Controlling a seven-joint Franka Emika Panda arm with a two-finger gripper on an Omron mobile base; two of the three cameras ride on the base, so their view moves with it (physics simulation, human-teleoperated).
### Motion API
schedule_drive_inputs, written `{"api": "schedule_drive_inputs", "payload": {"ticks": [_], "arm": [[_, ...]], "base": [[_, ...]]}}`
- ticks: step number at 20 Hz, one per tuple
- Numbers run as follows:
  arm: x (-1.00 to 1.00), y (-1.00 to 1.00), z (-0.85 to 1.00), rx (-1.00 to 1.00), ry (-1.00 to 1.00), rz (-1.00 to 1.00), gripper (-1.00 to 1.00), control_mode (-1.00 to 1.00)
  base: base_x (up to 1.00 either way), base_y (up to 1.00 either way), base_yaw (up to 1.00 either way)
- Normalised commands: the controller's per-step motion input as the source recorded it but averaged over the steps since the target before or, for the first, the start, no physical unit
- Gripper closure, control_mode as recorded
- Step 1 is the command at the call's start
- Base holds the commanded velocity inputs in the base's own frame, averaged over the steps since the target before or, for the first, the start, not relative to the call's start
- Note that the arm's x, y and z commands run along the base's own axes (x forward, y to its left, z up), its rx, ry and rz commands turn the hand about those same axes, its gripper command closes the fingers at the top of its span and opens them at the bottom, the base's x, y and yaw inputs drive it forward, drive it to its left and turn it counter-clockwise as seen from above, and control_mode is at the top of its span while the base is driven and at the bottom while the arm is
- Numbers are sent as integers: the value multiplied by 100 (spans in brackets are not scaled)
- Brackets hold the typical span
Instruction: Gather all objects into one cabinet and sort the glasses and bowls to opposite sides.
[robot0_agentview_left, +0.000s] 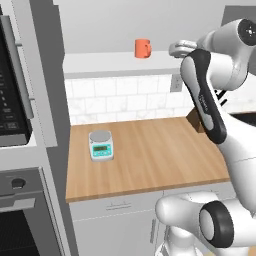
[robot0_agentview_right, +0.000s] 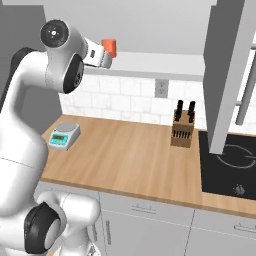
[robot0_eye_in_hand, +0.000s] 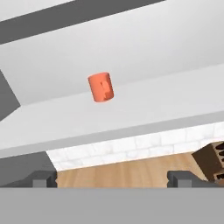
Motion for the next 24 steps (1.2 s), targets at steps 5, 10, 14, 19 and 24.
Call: {"api": "schedule_drive_inputs", "payload": {"ticks": [5,10,14,19,24], "arm": [[40,10,0,0,16,7,-100,-100],[49,0,0,-2,5,2,-100,-100],[33,0,0,-3,0,0,-100,-100],[23,1,-5,1,-1,3,-100,-100],[27,0,0,2,-6,3,-100,-100]], "base": [[0,0,0],[0,0,0],[0,0,0],[0,0,0],[0,0,0]]}}
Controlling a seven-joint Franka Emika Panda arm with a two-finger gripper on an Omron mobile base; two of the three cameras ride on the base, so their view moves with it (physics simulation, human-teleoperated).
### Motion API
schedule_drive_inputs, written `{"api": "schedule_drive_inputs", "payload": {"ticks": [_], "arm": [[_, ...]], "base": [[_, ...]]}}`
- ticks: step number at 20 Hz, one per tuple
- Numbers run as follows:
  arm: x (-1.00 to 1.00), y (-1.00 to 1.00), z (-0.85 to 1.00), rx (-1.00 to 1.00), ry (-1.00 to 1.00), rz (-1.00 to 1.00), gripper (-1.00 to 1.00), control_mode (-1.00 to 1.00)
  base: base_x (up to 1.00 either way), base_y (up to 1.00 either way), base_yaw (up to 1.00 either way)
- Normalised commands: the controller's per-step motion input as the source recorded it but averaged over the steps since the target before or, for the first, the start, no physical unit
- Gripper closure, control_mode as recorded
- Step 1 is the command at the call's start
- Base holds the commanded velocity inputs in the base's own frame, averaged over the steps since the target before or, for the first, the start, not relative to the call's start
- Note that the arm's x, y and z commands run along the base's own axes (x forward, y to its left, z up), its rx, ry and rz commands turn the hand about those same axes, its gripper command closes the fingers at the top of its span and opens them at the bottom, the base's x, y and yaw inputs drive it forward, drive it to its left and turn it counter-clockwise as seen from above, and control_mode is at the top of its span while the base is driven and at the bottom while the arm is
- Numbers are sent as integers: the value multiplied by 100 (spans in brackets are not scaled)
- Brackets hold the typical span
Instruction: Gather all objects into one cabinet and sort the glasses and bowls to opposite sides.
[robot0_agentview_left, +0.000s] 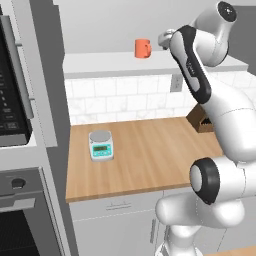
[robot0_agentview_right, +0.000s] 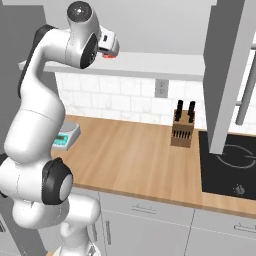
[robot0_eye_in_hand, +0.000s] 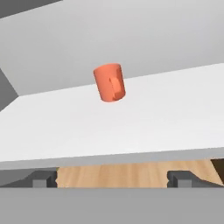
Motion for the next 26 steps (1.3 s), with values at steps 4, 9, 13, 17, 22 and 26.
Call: {"api": "schedule_drive_inputs", "payload": {"ticks": [4,9,13,17,22,26], "arm": [[9,14,-9,0,-1,8,-100,-100],[12,10,-22,0,0,10,-100,-100],[34,0,0,0,0,1,-100,-100],[44,0,0,0,0,0,-100,-100],[35,0,0,0,0,0,-100,-100],[34,-6,0,0,1,0,-100,-100]], "base": [[0,0,0],[0,0,0],[0,0,0],[0,0,0],[0,0,0],[0,0,0]]}}
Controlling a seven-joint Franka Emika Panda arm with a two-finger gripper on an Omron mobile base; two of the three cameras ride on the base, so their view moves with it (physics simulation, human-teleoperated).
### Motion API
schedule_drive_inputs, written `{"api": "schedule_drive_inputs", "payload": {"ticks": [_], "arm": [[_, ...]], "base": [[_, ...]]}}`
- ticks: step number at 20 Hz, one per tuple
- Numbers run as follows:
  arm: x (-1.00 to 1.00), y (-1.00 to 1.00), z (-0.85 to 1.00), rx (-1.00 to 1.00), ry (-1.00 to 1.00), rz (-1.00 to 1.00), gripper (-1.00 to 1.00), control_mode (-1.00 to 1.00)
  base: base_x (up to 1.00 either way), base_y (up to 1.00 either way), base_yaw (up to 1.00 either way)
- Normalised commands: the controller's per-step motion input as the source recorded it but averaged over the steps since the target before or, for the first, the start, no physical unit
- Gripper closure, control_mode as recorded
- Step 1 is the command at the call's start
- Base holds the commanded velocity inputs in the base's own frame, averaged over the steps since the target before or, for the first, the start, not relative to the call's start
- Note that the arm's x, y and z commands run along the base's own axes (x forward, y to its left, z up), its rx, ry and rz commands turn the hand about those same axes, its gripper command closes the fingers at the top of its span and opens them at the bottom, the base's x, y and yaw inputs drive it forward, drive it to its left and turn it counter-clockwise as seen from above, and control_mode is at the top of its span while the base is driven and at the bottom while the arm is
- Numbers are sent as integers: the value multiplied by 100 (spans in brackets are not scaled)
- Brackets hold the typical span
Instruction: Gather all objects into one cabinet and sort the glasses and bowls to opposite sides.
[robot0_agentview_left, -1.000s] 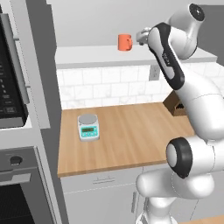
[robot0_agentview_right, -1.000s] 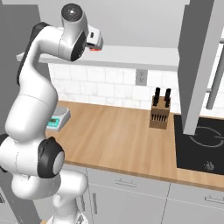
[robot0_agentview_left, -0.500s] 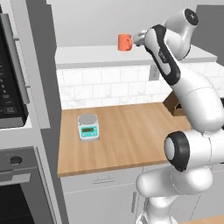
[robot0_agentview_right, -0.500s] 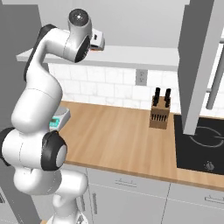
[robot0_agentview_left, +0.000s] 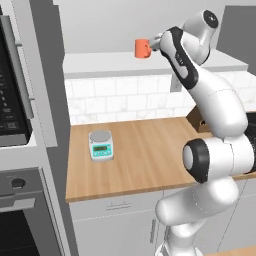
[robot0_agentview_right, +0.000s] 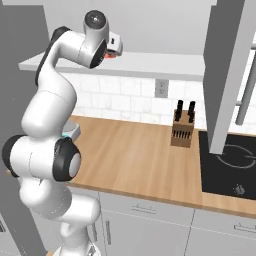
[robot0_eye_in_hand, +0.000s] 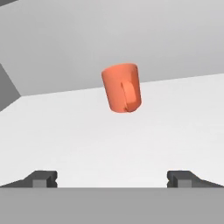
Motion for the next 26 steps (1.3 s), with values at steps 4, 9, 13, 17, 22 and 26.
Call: {"api": "schedule_drive_inputs", "payload": {"ticks": [4,9,13,17,22,26], "arm": [[34,-4,-8,0,3,0,-100,-100],[40,0,-20,0,4,0,-100,-100],[42,-2,-10,0,1,0,-100,-100],[44,-5,0,0,0,0,-100,-100],[38,-4,0,0,0,0,-100,-100],[37,-5,0,0,0,0,-100,-100]], "base": [[0,0,0],[0,0,0],[0,0,0],[0,0,0],[0,0,0],[0,0,0]]}}
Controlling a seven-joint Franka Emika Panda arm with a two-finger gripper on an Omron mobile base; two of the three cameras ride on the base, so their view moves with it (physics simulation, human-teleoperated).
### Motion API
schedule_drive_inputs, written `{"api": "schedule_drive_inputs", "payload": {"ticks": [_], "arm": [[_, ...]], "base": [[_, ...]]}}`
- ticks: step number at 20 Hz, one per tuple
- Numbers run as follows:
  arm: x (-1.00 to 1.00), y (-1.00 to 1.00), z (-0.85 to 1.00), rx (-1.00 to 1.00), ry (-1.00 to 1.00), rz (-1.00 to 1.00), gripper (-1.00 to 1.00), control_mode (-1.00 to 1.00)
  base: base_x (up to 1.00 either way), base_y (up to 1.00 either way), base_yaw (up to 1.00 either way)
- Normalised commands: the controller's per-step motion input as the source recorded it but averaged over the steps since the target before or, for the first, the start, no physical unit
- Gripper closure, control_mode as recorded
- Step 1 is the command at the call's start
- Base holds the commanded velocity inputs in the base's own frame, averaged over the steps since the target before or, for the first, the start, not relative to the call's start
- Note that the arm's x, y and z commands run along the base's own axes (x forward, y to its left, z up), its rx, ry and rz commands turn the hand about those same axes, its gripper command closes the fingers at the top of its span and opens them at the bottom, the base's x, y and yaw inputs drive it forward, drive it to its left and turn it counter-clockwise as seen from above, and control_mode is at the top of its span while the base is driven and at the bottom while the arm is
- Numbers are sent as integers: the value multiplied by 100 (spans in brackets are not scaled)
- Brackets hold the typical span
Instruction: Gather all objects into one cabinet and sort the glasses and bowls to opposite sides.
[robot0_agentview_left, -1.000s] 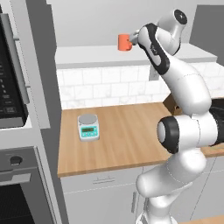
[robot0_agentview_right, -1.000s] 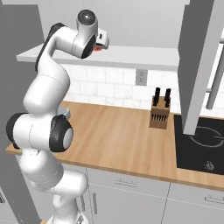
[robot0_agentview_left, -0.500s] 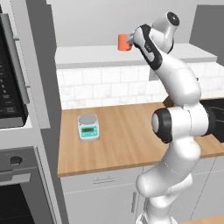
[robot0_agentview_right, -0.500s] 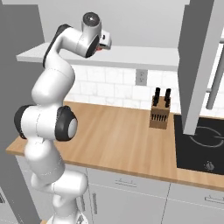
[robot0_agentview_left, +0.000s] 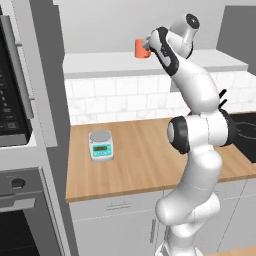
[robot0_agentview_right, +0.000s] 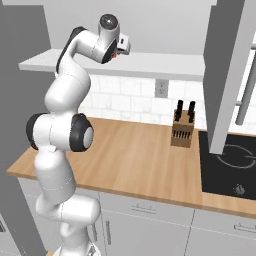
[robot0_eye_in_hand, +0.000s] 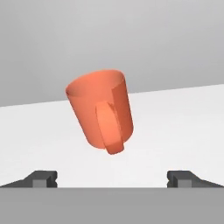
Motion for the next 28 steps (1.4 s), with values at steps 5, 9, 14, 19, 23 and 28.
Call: {"api": "schedule_drive_inputs", "payload": {"ticks": [5,9,14,19,23,28], "arm": [[45,-5,0,0,0,0,-100,-100],[47,0,0,0,0,0,-100,-100],[43,0,0,0,0,0,-100,-100],[34,0,0,0,0,0,-100,-100],[13,0,0,0,1,0,-100,-100],[0,56,-46,11,2,1,100,-100]], "base": [[0,0,0],[0,0,0],[0,0,0],[0,0,0],[0,0,0],[0,0,0]]}}
